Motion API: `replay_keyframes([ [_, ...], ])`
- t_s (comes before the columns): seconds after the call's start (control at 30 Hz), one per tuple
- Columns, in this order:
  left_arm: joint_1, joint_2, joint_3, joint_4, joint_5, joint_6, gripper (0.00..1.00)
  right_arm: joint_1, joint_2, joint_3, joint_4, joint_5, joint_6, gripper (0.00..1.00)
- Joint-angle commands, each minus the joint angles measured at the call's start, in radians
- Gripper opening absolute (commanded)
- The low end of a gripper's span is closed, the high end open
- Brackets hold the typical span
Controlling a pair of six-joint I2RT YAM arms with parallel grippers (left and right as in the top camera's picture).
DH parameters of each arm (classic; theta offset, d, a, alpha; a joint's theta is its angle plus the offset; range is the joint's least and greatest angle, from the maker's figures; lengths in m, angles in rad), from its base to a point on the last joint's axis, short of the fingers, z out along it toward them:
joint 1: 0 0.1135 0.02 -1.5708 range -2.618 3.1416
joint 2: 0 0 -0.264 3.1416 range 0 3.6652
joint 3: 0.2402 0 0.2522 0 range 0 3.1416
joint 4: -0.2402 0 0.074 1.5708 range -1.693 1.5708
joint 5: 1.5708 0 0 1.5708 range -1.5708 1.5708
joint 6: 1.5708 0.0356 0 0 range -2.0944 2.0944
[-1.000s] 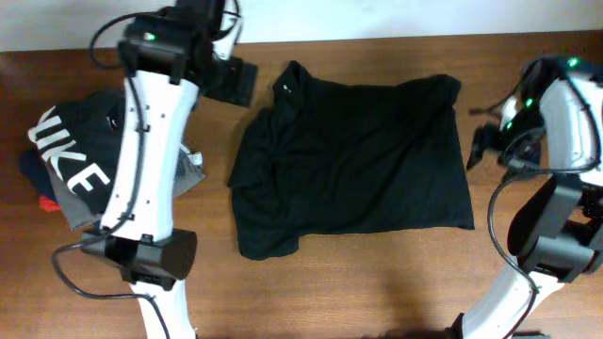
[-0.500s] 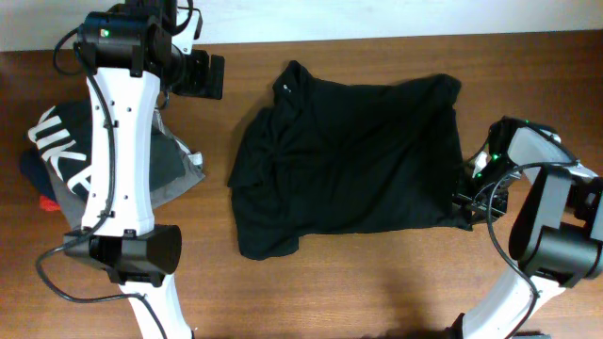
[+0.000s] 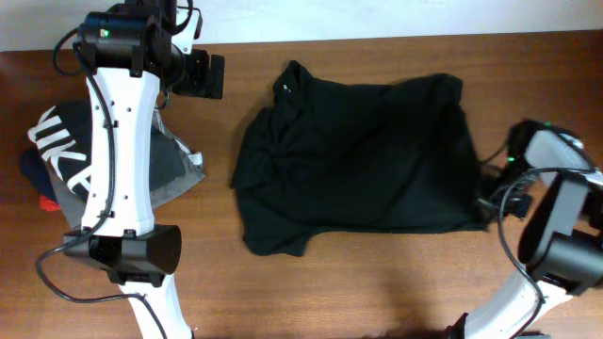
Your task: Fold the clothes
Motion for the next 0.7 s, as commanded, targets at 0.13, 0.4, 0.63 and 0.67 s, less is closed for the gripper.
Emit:
replay_keyframes([
  [0.13,-0.004,0.051,-0.023,0.017,0.181,0.086,0.99,-0.106,-0.081,0.054,-0.036,0.226,0.138,0.04],
  [0.4,-0.050,0.165,-0.133,0.113,0.294,0.167,0.99,-0.106,-0.081,0.054,-0.036,0.195,0.132,0.04],
  [0.63,-0.118,0.327,-0.175,0.117,0.314,0.216,0.84,-0.106,-0.081,0.054,-0.038,0.192,0.129,0.14],
  [0.67,-0.126,0.346,-0.175,0.096,0.314,0.216,0.83,-0.106,-0.081,0.054,-0.040,0.192,0.129,0.29],
])
